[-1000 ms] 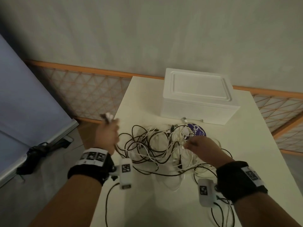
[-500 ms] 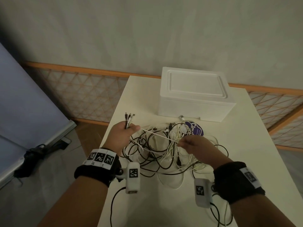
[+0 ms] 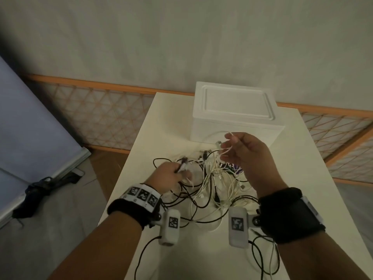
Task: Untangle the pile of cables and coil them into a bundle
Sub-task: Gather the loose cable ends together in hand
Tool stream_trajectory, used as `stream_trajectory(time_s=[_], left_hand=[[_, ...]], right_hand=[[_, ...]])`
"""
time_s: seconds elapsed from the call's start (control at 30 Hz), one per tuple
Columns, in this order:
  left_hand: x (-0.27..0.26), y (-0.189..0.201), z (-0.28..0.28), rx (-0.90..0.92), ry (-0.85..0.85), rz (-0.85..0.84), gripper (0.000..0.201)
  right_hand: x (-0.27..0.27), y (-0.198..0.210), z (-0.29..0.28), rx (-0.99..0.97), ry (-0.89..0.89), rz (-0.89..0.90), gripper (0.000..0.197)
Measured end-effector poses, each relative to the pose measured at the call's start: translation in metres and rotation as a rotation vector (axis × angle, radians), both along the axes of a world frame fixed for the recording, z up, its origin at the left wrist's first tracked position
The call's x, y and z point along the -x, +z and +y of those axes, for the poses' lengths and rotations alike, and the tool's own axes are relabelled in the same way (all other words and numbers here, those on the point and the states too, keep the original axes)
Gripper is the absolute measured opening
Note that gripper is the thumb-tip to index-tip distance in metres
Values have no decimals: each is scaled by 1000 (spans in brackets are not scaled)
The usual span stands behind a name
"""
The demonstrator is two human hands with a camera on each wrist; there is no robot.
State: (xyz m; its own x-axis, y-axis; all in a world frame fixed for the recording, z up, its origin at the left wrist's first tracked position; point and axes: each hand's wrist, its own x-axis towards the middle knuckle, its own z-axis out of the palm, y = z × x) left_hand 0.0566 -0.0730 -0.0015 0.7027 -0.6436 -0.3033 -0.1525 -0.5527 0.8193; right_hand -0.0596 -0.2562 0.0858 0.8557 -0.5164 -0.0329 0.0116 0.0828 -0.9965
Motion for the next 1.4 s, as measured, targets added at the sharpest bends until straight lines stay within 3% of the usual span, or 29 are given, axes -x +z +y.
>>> stream_trajectory(time_s=[0.13,0.3,0.47,0.6,0.67,0.8,0.87,1.0,1.07,1.13,1.23,1.27,1.33,1.4], left_hand=[[-4,40,-2,442,261,361,23],[2,63,-7,564,344,457,17],[11,53,-2,616,457,516,18],[22,49,0,732,505,620,12],[21,31,5,688,444,553,13],[26,-14,16,142,283,202,8],[30,-26,16,48,199,102,9],[12,-24,14,-16,176,15,6],[4,-21,14,25,198,50,20],[1,-9,13,132,255,90,23],[0,14,5,292,351,135,13],[1,19,2,346,380,151,9],[1,20,-3,425,438,185,5],[2,18,-3,442,474,220,9]], right_hand=[[-12,-27,15,-296,137,105,32],[-31,-61,57,-340,402,264,59],[-30,-78,59,-203,574,309,39],[-34,-76,59,342,666,308,14],[-34,-69,58,399,545,244,9],[-41,-49,43,112,226,70,14],[-41,-47,40,114,198,42,18],[-32,-52,38,42,72,-25,13],[-28,-51,35,-18,24,-65,9],[-26,-51,30,-108,86,-83,8],[-29,-55,25,-325,266,-19,25],[-32,-58,25,-281,313,21,26],[-39,-67,29,70,358,141,25],[-42,-75,36,427,383,147,22]])
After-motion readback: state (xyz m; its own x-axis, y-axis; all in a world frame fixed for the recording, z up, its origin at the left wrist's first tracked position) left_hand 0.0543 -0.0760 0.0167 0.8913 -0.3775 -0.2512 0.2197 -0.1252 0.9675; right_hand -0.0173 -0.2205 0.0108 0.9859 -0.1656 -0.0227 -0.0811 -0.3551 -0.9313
